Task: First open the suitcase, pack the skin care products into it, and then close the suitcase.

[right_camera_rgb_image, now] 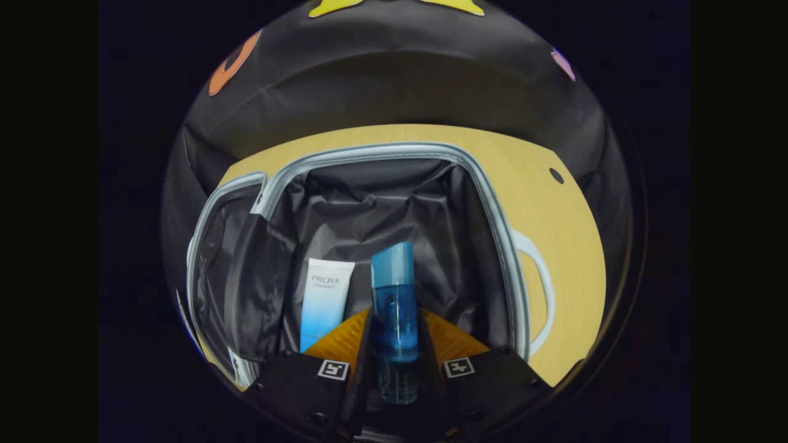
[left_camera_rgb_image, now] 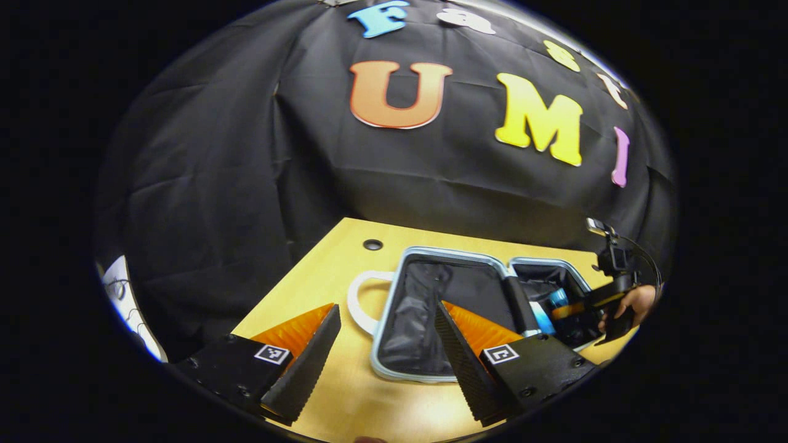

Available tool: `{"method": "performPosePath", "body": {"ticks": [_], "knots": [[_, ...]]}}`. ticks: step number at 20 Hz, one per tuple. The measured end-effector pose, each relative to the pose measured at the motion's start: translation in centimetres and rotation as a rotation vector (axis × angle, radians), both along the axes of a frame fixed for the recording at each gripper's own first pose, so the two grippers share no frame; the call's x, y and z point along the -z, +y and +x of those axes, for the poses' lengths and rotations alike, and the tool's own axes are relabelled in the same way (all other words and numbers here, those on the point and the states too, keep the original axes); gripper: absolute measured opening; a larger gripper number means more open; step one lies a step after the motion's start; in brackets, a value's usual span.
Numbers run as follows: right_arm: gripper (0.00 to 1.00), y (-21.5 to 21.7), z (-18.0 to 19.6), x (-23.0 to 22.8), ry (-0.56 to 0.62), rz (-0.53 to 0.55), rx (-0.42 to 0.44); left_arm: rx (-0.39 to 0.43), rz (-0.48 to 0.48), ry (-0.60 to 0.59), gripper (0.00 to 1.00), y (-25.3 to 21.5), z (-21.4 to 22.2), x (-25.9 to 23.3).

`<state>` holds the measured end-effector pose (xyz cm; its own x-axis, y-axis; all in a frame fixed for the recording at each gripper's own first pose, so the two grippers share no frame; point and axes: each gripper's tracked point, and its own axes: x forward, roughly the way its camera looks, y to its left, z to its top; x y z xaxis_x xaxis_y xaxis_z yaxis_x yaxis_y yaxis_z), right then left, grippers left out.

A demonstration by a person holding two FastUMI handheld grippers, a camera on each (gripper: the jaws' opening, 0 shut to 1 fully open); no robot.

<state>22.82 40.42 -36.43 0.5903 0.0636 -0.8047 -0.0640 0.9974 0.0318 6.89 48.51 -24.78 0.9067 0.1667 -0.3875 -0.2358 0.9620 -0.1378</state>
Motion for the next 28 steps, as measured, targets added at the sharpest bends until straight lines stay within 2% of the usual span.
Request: {"method": "performPosePath", "body": {"ticks": [2,4,5,6,7,8,9,11,14,16,20,21,23,25,26,27,28], "knots": [[0.43,-0.2,0.1,-0.7,-0.012,-0.016,-0.001,-0.028,-0.047,-0.003,0.98,1.9,0.7,1.0],[0.66,-0.3,0.2,-2.6,-0.057,0.001,0.014,-0.045,-0.129,-0.023,0.98,2.9,2.0,1.6],[0.7,0.1,0.3,-4.3,-0.09,0.037,0.013,-0.05,-0.172,-0.026,0.98,3.2,2.7,2.0],[0.8,0.0,0.4,-5.9,-0.132,0.056,0.006,-0.058,-0.212,-0.027,0.98,3.5,3.1,2.6],[0.77,-0.2,0.0,-8.2,-0.176,0.065,-0.007,-0.069,-0.245,-0.016,0.98,3.8,3.3,3.4],[0.81,-0.3,-0.6,-10.3,-0.209,0.08,-0.027,-0.081,-0.282,-0.015,0.98,4.1,4.0,4.2],[0.77,-0.8,-1.5,-12.3,-0.245,0.084,-0.041,-0.095,-0.325,-0.009,0.98,4.0,4.4,5.1],[0.81,-2.1,-3.9,-17.5,-0.334,0.113,-0.074,-0.099,-0.453,0.0,0.98,3.9,5.2,6.5],[0.81,-6.3,-8.2,-24.3,-0.454,0.098,-0.08,-0.113,-0.667,-0.004,0.96,2.9,6.3,8.5],[0.77,-9.5,-11.3,-27.7,-0.511,0.08,-0.064,-0.134,-0.765,-0.017,0.93,3.3,6.7,9.3],[0.81,-16.9,-16.0,-33.3,-0.634,-0.001,0.009,-0.136,-0.832,-0.027,0.62,3.3,7.8,10.1],[0.81,-18.0,-17.0,-34.4,-0.655,-0.014,0.025,-0.125,-0.853,-0.044,0.34,3.0,8.1,9.8],[0.81,-20.2,-18.7,-35.9,-0.683,-0.021,0.072,-0.122,-0.863,-0.022,0.18,2.8,8.3,10.4],[0.81,-22.4,-19.8,-37.1,-0.709,-0.033,0.116,-0.095,-0.853,-0.034,0.12,2.9,8.7,9.9],[0.77,-23.3,-20.1,-37.7,-0.725,-0.039,0.131,-0.074,-0.825,-0.029,0.1,2.9,8.7,9.3],[0.81,-24.1,-20.4,-38.3,-0.741,-0.046,0.145,-0.056,-0.769,-0.019,0.05,2.7,8.7,8.7],[0.81,-24.8,-20.6,-38.9,-0.757,-0.049,0.157,-0.039,-0.714,-0.016,0.04,2.7,8.7,7.7]]}}
